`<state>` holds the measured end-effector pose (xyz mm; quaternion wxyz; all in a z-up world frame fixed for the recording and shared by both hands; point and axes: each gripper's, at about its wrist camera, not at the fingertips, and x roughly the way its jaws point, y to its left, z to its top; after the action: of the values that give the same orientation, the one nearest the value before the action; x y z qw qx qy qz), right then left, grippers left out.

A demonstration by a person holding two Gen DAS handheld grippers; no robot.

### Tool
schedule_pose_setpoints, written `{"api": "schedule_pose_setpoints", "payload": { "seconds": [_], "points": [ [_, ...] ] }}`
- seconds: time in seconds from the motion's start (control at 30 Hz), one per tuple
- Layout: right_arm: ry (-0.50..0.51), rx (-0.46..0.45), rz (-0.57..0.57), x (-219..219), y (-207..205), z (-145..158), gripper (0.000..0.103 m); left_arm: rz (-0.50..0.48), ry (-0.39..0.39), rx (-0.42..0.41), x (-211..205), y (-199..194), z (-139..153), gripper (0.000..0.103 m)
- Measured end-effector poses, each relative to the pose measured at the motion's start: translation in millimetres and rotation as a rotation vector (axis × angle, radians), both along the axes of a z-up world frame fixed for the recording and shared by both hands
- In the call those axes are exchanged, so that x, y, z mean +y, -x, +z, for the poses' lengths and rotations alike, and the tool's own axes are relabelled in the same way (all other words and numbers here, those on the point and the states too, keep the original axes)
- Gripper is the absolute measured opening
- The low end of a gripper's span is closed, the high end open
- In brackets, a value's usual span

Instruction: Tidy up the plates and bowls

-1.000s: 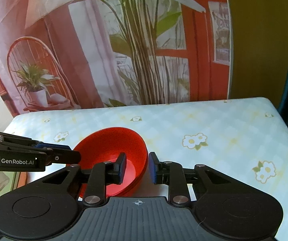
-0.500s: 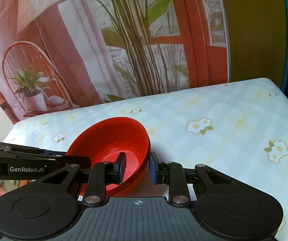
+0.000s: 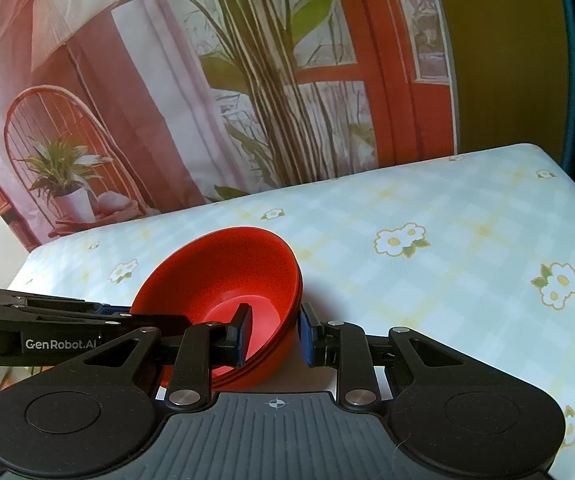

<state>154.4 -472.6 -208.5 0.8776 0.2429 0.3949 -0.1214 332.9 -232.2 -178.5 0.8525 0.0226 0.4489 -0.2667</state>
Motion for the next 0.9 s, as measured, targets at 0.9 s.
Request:
{"api": "schedule_pose_setpoints", "payload": {
  "seconds": [0.9],
  "points": [
    [0.030,-0.032,0.024,52,34,48,0.023,0.003,0.011,-0.063,39,58,36,0.025]
  ]
}}
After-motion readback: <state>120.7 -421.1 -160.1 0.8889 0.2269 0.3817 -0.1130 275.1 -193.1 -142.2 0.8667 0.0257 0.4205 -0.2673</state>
